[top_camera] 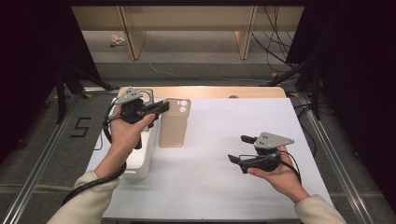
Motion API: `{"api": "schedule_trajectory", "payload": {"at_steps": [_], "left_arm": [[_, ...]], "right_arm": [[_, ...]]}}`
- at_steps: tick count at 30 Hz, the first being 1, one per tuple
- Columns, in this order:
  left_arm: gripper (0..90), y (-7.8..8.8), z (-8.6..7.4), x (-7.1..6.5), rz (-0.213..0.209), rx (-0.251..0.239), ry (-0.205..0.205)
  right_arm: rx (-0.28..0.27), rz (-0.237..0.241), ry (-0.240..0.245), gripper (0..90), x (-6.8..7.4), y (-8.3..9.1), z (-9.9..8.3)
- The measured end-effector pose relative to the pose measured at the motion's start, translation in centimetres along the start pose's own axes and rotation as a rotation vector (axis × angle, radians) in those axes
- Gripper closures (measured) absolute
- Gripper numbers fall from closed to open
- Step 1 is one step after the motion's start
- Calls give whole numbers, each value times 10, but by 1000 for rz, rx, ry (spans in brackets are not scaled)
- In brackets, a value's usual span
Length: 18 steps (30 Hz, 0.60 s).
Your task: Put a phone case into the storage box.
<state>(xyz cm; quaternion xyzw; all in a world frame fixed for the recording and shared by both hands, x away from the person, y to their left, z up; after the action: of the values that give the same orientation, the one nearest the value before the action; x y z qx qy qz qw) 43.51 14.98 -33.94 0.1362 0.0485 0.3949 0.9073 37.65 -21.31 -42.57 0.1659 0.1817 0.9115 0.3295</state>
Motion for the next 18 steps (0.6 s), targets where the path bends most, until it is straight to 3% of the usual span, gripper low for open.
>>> {"api": "schedule_trajectory", "payload": {"at_steps": [18], "left_arm": [[814, 14, 1, 17, 40, -22, 7]], "right_arm": [[-27, -17, -11, 175, -2, 2, 1]]}}
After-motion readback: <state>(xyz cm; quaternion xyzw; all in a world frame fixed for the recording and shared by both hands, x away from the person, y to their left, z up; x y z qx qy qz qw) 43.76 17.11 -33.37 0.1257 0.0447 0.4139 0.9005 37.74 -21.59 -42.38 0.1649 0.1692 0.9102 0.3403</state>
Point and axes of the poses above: each handheld gripper's, and its own axes: y roughly backward along the jaws, z roughly out of its top, x roughly to its left, the point moved 2 cm from there along -y, roughly forward along the jaws, and after that the axes turned 14 degrees about -y, right-handed, at the moved point
